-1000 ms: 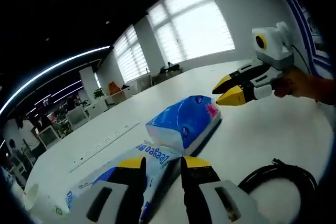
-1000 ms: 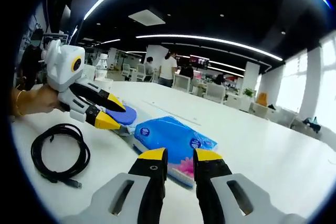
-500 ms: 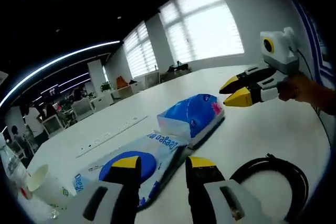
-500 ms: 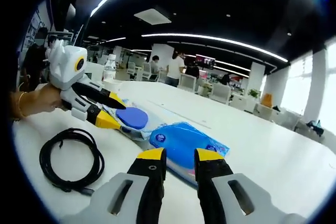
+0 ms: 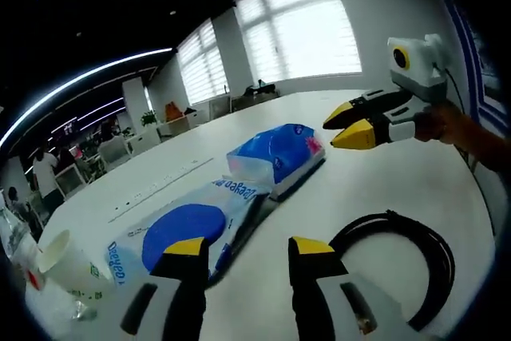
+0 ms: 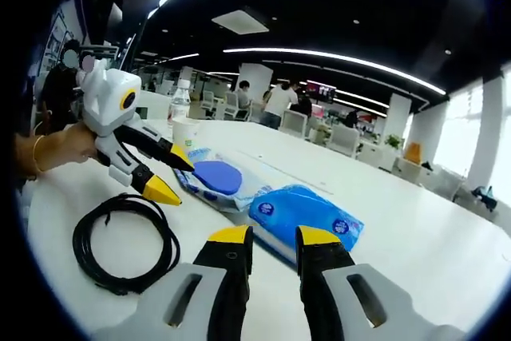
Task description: Arrange the tabletop items into an orderly group along one side of the table until the central work area is clear of visible clutter.
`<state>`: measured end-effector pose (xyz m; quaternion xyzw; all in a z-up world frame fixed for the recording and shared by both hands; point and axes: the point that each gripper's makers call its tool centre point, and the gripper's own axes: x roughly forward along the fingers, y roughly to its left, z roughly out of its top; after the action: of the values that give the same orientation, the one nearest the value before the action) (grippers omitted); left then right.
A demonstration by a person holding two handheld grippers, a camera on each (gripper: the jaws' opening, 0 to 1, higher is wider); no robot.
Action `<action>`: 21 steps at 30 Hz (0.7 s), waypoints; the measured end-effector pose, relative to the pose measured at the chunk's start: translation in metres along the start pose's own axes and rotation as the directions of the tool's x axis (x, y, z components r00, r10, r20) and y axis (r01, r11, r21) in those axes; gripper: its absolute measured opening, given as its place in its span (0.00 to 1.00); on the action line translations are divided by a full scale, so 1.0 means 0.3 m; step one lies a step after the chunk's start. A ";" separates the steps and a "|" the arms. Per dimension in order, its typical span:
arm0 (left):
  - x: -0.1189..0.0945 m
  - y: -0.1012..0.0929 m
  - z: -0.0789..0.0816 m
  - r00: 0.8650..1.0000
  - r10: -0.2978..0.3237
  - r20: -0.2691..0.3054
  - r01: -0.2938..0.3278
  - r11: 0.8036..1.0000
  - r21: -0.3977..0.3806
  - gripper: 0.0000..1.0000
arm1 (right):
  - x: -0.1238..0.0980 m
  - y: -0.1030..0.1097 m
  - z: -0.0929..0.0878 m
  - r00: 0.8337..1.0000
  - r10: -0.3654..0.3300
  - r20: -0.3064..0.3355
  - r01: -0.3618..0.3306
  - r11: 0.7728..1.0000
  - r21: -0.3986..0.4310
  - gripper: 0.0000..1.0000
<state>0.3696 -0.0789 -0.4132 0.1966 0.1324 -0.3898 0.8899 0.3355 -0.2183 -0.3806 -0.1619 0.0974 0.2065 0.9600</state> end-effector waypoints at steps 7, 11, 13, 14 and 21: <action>-0.045 0.006 -0.011 1.000 -0.015 0.002 0.015 1.000 -0.016 0.40 | -0.023 0.032 0.007 1.000 0.021 0.007 -0.021 1.000 -0.021 0.20; -0.071 0.019 -0.018 1.000 -0.010 0.012 0.011 0.999 -0.034 0.40 | -0.035 0.059 0.006 0.999 0.035 0.006 -0.034 0.999 -0.034 0.20; -0.072 0.025 -0.017 1.000 -0.010 0.013 0.010 0.999 -0.041 0.40 | -0.034 0.067 0.010 0.999 0.039 0.005 -0.039 0.998 -0.044 0.20; -0.073 0.026 -0.017 1.000 -0.010 0.014 0.011 0.999 -0.042 0.40 | -0.034 0.070 0.012 0.999 0.040 0.005 -0.040 0.998 -0.048 0.20; -0.096 0.021 -0.012 1.000 -0.019 0.025 0.020 0.998 -0.052 0.40 | -0.038 0.089 0.025 0.998 0.059 0.012 -0.058 0.996 -0.061 0.21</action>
<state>0.3549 -0.0548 -0.4037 0.1673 0.1337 -0.3973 0.8924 0.3148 -0.1969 -0.3779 -0.1866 0.0890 0.2384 0.9489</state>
